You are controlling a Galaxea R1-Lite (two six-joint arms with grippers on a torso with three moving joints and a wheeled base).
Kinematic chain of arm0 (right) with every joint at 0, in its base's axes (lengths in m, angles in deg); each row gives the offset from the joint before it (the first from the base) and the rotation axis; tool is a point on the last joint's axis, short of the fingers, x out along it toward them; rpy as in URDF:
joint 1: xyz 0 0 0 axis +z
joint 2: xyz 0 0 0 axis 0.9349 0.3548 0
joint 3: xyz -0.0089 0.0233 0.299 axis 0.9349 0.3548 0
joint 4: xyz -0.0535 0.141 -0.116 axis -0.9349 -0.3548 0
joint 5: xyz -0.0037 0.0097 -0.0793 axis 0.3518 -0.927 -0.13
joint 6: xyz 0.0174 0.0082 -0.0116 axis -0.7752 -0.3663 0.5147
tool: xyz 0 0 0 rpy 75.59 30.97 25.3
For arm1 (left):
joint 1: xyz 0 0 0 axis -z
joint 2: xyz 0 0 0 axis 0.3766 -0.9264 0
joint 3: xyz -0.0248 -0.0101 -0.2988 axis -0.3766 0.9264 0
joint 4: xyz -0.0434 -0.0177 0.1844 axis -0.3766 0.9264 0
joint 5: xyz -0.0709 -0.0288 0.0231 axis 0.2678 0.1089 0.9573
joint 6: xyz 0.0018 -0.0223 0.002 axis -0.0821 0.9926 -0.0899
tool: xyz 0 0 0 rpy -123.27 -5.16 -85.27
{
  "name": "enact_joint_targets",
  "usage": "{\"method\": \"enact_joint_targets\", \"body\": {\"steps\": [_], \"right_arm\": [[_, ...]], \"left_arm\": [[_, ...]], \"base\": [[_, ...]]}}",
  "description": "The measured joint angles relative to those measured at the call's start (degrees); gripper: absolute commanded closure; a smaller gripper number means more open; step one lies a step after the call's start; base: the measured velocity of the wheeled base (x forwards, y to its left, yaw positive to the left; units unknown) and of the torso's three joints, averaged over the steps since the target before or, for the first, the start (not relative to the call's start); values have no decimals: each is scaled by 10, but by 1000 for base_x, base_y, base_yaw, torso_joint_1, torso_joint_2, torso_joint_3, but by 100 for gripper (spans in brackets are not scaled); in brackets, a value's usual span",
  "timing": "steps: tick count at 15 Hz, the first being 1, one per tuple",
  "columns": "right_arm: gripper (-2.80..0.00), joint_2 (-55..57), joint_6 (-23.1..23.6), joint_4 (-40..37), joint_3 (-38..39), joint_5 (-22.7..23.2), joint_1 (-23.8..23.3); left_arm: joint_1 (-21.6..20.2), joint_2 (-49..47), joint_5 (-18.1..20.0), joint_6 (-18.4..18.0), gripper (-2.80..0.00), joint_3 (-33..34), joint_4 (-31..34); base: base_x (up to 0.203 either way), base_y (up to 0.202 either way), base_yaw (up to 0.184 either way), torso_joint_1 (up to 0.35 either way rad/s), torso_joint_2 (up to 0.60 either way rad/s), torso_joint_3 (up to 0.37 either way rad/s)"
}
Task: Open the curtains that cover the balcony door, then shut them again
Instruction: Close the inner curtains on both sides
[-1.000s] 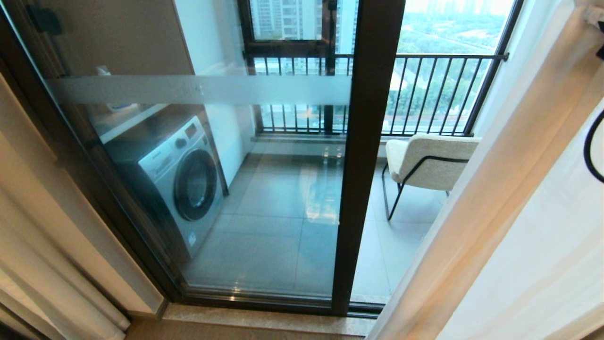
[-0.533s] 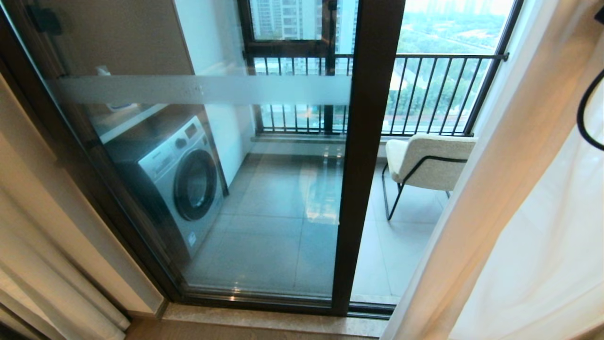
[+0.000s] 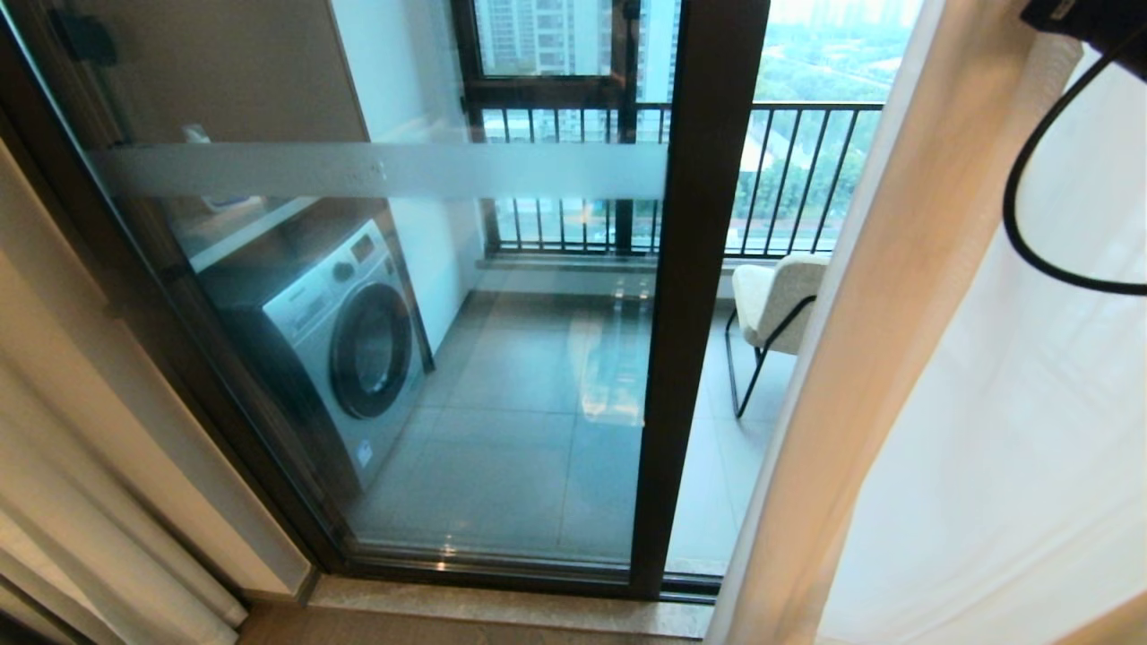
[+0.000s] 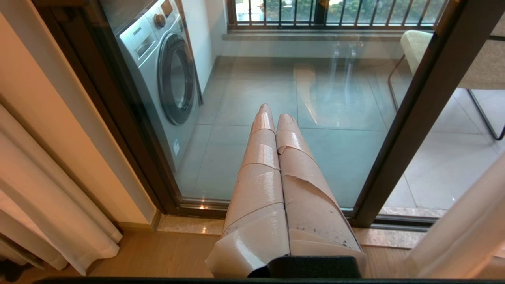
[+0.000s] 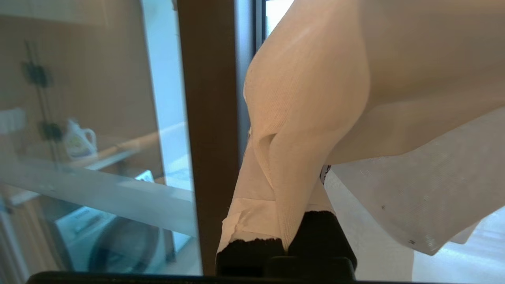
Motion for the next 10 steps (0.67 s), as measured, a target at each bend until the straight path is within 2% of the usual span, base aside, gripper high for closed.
{"method": "enact_joint_targets", "body": {"steps": [4,10], "right_arm": [[0,34,18,-2,-52,-83,85],[0,101,78,44,-108,-128,190]], "left_arm": [[0,0,0,0,0,0,0],[0,0,0,0,0,0,0]], "base": [[0,0,0,0,0,0],[0,0,0,0,0,0]]}}
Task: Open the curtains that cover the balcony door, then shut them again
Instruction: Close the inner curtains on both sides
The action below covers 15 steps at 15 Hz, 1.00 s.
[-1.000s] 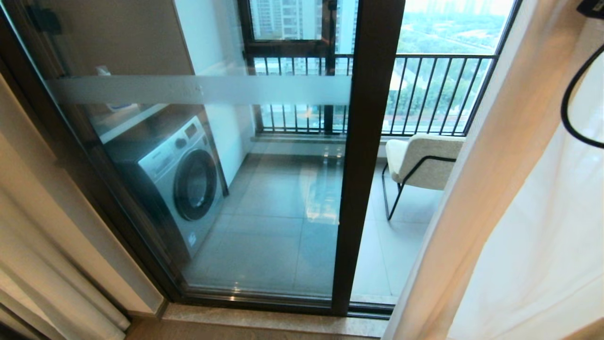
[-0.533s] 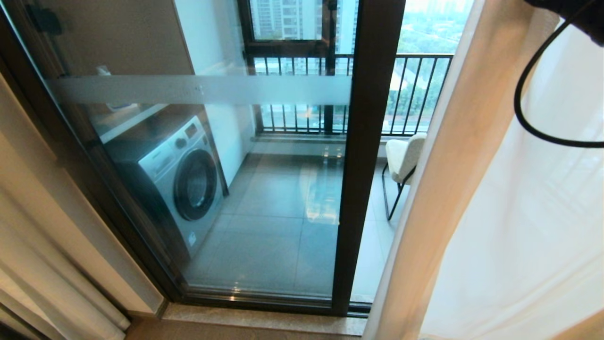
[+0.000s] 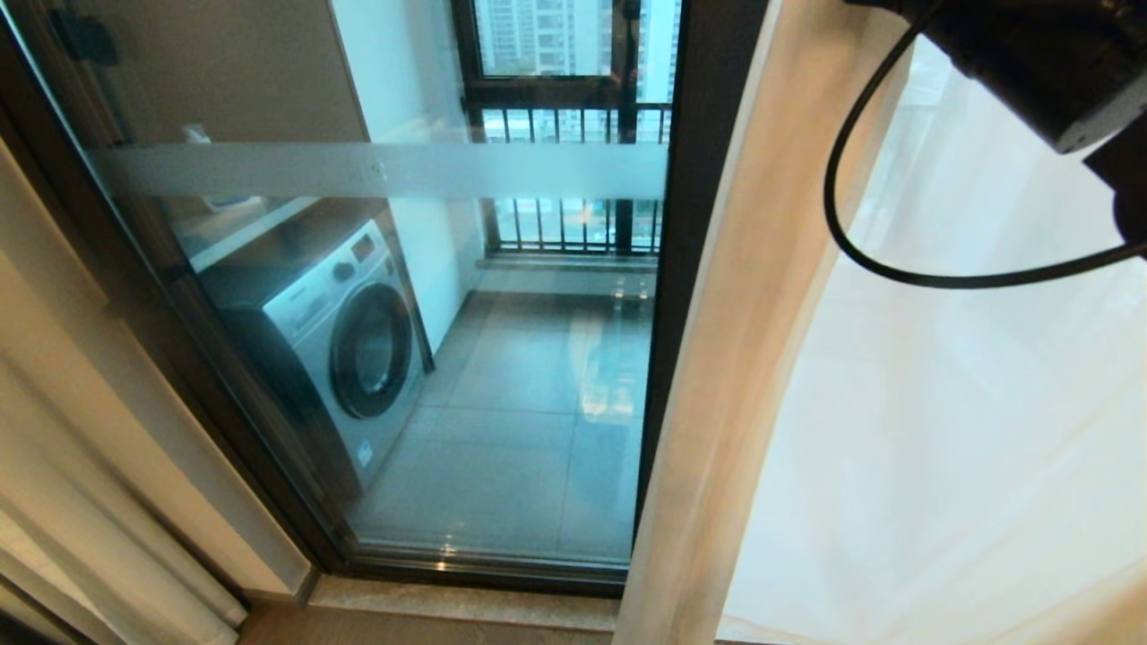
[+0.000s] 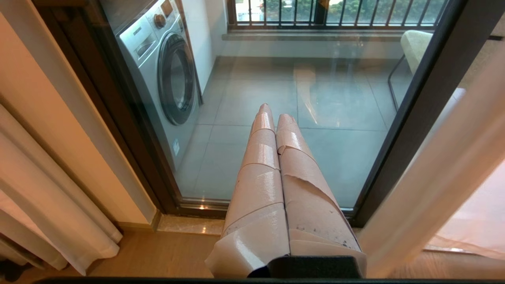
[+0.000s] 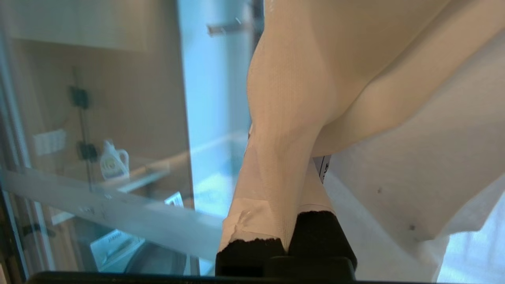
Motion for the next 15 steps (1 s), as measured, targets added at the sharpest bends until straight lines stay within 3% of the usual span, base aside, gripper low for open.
{"method": "enact_joint_targets", "body": {"steps": [5,15], "right_arm": [[0,64,69,49,-51,-1,64],[0,166,119,83,-105,0,161]], "left_arm": [[0,0,0,0,0,0,0],[0,0,0,0,0,0,0]], "base": [[0,0,0,0,0,0],[0,0,0,0,0,0]]}}
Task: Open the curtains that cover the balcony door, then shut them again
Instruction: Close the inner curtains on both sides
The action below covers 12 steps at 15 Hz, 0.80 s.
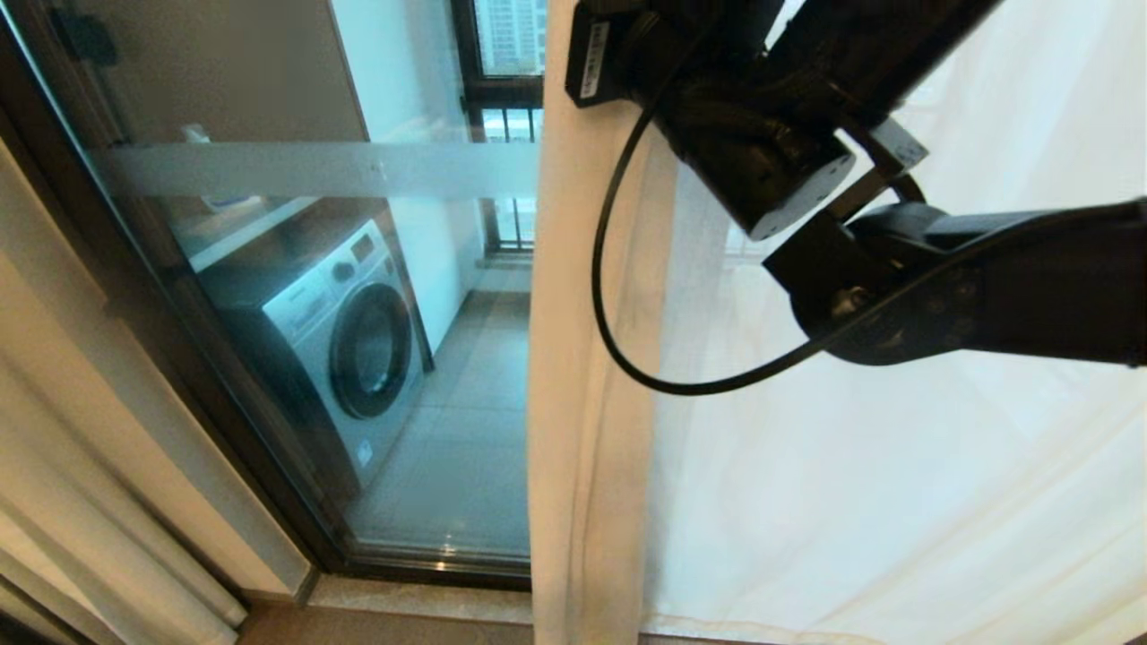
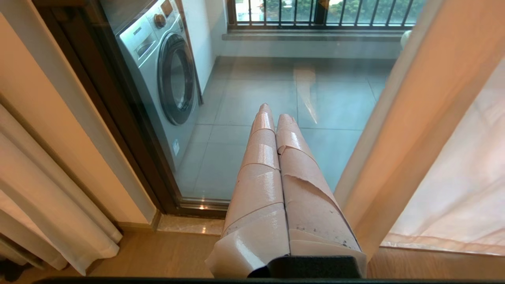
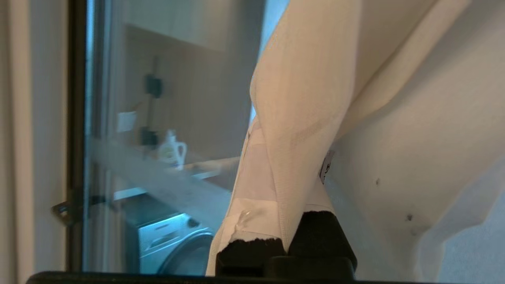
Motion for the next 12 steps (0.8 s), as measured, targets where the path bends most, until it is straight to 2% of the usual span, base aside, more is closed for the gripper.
{"method": "enact_joint_targets", "body": {"steps": [12], "right_arm": [[0,88,22,54,-42,-1,52]], "left_arm": [[0,0,0,0,0,0,0]], "base": [[0,0,0,0,0,0]]}}
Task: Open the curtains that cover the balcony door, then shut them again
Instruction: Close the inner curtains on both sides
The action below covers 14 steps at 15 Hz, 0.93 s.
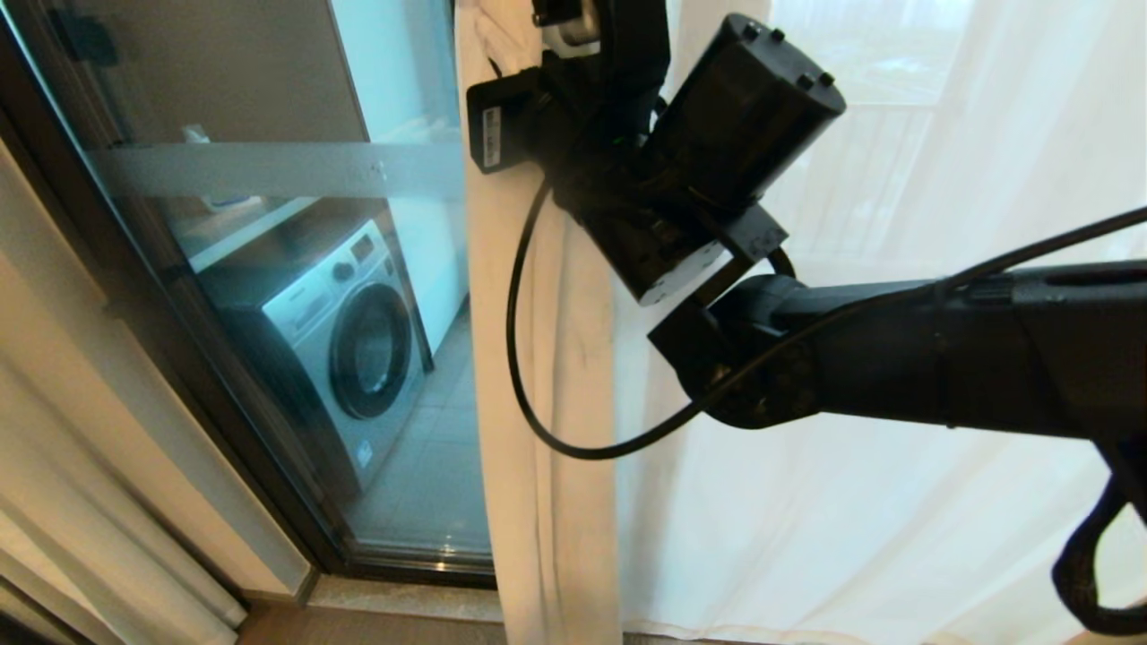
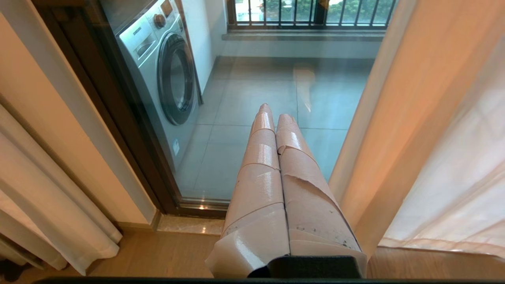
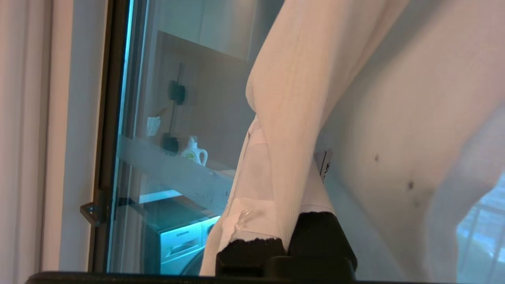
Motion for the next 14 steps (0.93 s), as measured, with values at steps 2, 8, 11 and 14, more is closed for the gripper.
{"method": "enact_joint_targets", "body": {"steps": [2,8,11,14], "right_arm": [[0,6,1,0,-2,0,1],[0,-7,-1,-17,-3,1,-29],[0,-19,-3,-23,-2,5,-58],[0,-22,-4,-26,-4,5,-88]], "left_arm": [[0,0,0,0,0,0,0],[0,0,0,0,0,0,0],[0,0,0,0,0,0,0],[0,0,0,0,0,0,0]], "base": [[0,0,0,0,0,0],[0,0,0,0,0,0],[0,0,0,0,0,0],[0,0,0,0,0,0]]}}
